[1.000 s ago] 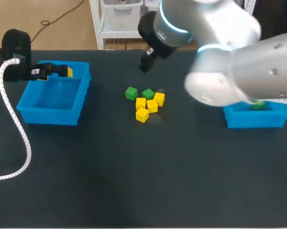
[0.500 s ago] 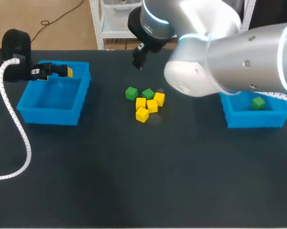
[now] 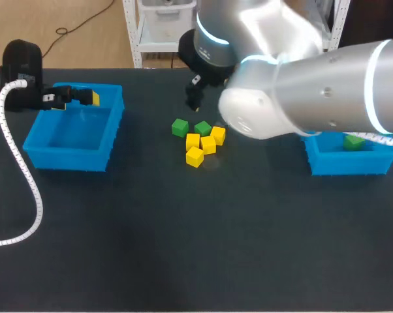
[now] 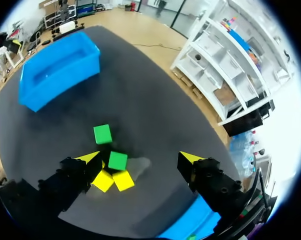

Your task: Put the green cubes in the right bin and the yellow cubes in the left bin.

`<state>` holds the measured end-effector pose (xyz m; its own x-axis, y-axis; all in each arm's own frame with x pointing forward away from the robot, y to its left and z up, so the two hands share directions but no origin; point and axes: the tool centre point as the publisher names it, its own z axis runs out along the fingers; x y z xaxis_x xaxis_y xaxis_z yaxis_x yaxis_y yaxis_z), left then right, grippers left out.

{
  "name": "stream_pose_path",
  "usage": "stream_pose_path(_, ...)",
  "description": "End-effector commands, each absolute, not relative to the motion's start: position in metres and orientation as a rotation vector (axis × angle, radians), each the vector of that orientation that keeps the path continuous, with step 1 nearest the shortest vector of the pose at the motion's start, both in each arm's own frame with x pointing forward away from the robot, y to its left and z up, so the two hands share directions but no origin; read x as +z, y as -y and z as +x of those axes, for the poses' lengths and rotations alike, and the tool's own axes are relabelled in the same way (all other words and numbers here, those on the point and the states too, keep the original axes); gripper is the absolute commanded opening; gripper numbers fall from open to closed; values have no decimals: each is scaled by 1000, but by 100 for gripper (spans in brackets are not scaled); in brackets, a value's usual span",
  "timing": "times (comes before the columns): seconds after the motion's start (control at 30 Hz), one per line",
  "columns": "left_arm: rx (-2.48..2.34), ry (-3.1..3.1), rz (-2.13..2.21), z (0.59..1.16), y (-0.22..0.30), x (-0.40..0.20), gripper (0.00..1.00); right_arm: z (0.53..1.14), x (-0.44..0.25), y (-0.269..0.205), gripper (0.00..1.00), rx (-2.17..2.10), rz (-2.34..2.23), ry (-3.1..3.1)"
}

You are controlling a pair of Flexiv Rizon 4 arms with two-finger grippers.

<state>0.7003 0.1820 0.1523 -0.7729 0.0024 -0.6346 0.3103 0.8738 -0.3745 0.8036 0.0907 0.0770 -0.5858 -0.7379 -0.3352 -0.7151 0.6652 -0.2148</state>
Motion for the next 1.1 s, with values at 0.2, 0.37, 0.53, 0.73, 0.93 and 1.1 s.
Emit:
stream_pose_path(0.2,-621,-2386,226,701,-182,152,100,827,51,-129,100,-28,-1267,-2557)
stream_pose_path(0.37,-621,-2386,226,701,-182,152,100,822,44,-142,100,5,-1314,-2562)
stream_pose_path(0.53,-621,-2386,226,701,-182,152,100,813,38,-150,100,12,-1356,-2564)
stream_pose_path(0.73,-621,-2386,226,701,-182,152,100,807,21,-152,100,-9,-1392,-2586)
stream_pose_path(0.93,-621,-2386,226,701,-182,152,100,804,5,-151,100,-25,-1416,-2614)
stream_pose_path(1.1,-621,-2386,226,701,-182,152,100,802,-9,-149,100,-47,-1430,-2643)
